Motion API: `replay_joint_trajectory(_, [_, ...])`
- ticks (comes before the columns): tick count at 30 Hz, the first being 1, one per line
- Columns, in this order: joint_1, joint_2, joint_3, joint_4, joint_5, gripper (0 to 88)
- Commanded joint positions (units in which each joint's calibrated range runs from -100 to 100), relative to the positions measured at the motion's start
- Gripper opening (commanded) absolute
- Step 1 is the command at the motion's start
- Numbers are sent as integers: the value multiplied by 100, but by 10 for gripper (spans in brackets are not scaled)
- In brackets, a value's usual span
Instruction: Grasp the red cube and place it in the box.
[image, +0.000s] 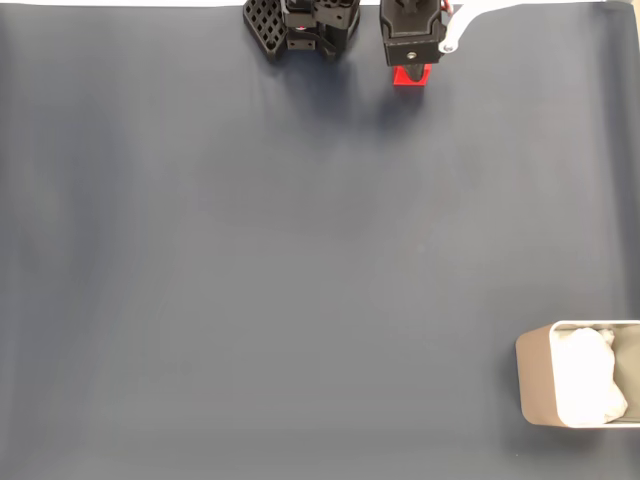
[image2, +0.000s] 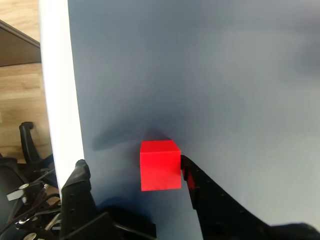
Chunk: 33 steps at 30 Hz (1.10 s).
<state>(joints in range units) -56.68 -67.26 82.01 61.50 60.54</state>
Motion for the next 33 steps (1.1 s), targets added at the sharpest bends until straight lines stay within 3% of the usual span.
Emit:
replay_joint_trajectory(1, [-64, -42, 20, -109, -34, 411])
replay_joint_trajectory(16, [-64, -85, 111, -174, -15, 376])
replay_joint_trajectory(33, [-71, -111, 75, -117, -5, 145])
